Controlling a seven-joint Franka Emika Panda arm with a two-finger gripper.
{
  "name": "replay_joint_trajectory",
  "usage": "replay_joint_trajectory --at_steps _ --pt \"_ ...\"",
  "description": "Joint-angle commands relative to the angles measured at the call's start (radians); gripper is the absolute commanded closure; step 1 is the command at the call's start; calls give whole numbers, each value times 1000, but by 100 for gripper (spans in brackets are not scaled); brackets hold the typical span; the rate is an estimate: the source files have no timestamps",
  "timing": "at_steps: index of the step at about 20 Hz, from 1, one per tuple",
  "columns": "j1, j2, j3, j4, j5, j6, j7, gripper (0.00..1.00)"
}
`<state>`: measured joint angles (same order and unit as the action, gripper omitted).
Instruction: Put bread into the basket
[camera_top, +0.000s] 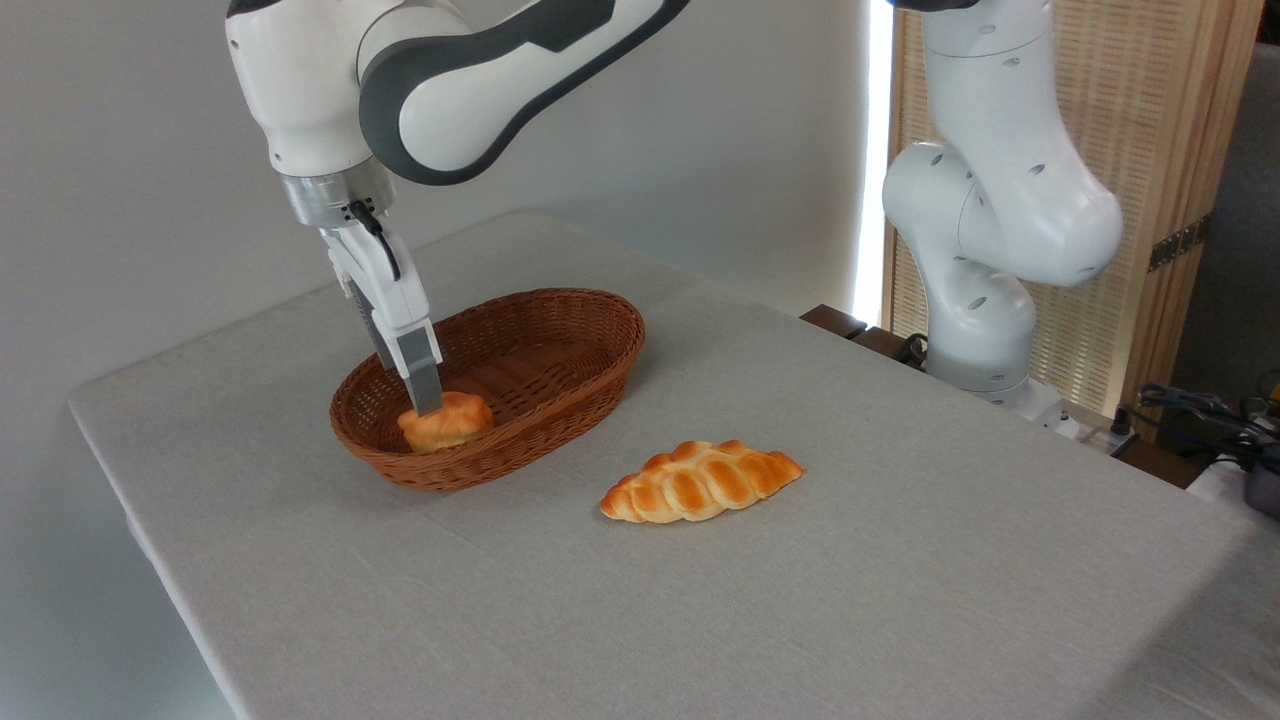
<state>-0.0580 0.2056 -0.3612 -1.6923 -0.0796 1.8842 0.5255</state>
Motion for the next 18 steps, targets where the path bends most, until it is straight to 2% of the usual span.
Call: replay_joint_trajectory --at_steps 1,6,10,12,15,18 --pt "9 -50 31 8 -5 0 -7 0" --pt "10 -170 184 10 -5 -20 31 0" --pt "10 -221 287 13 -6 -128 230 0" --pt "10 -226 326 26 -6 -168 306 0" --pt "10 -218 384 86 -20 -232 346 0" --pt "12 -215 384 105 -22 -275 338 0"
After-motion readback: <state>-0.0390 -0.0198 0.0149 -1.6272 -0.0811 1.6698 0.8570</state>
